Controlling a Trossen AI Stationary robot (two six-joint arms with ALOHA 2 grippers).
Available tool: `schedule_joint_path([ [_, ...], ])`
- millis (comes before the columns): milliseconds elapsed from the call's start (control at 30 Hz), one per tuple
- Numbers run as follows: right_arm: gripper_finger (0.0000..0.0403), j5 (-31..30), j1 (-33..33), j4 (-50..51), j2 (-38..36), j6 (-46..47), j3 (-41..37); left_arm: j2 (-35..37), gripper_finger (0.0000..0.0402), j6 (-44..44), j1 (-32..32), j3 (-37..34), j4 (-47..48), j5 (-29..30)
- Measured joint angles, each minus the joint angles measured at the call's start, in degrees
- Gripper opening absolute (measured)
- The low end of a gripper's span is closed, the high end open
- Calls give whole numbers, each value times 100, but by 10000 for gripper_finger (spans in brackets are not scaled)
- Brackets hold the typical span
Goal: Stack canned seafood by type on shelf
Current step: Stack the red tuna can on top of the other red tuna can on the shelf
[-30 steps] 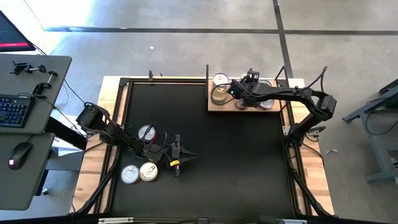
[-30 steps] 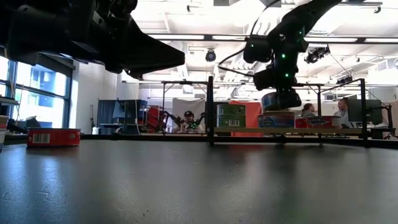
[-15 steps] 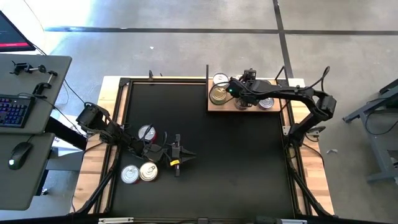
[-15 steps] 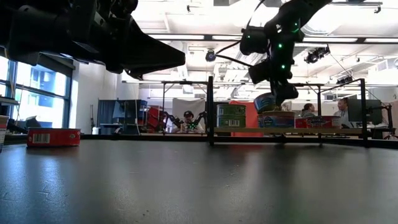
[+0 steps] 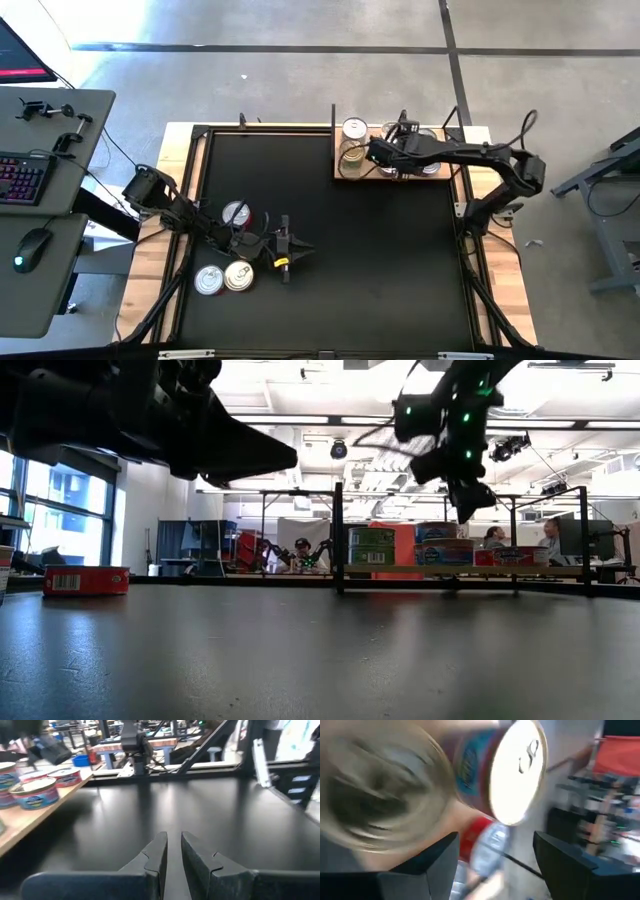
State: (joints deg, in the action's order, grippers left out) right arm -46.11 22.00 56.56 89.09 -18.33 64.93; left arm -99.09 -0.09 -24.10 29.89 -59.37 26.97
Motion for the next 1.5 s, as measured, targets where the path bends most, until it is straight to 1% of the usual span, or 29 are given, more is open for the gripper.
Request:
schedule_joint_path([
  [67, 245, 314, -268, 20, -163, 527, 0, 4, 49, 34, -42, 0, 112, 256],
  [133, 245, 739, -646, -38, -337, 1059, 0, 88, 49, 67, -91, -4, 402, 653],
  [233, 245, 1009, -1381, -270, -531, 1833, -4, 476, 49, 16, -170, -4, 1196, 1129],
  [333, 245, 989, -2300, -542, -565, 2474, -7, 1164, 49, -371, -200, -4, 2382, 1235],
  [533, 245, 858, -3995, -1491, -321, 3637, -10, 2768, 49, -2022, -213, -3, 5531, 1247],
  [633, 245, 605, -4660, -2098, -52, 3898, -13, 3396, 49, -3079, -250, -4, 7169, 1247],
  [667, 245, 470, -4844, -2301, 61, 3949, -13, 3577, 49, -3552, -267, -4, 7734, 1249],
  [700, 245, 313, -5007, -2493, 182, 3994, -13, 3719, 49, -4064, -270, -4, 8277, 1245],
  [767, 245, -189, -5243, -2907, 450, 4041, -13, 3907, 49, -5153, -265, -4, 9294, 1242],
  [833, 245, -738, -5393, -3286, 741, 4041, -13, 3947, 49, -6089, -204, -9, 10081, 1243],
  [900, 245, -1130, -5460, -3572, 1021, 4040, -13, 3910, 47, -6697, -90, -100, 10485, 1231],
  [967, 245, -1254, -5465, -3627, 1235, 4075, -15, 3841, 41, -7034, 106, -302, 10521, 1028],
  [1033, 245, -1277, -5424, -3537, 1349, 4186, -17, 3735, 33, -7209, 343, -535, 10423, 659],
  [1133, 245, -1139, -5388, -3228, 1323, 4423, -17, 3576, 18, -7068, 590, -799, 9810, 727],
  [1200, 245, -1125, -5386, -3053, 1249, 4566, -17, 3445, 11, -6715, 644, -867, 9059, 778],
  [1267, 245, -1121, -5394, -3025, 1161, 4642, -17, 3344, 5, -5942, 645, -892, 7834, 467],
  [1333, 245, -1112, -5394, -3014, 1107, 4647, -17, 3140, 1, -4790, 617, -920, 6370, 22],
  [1433, 245, -1102, -5392, -2997, 1098, 4651, -17, 2934, 1, -2850, 486, -888, 4116, -195],
  [1500, 245, -1094, -5392, -3008, 1110, 4680, -17, 2798, 2, -1748, 373, -887, 3162, -279],
])
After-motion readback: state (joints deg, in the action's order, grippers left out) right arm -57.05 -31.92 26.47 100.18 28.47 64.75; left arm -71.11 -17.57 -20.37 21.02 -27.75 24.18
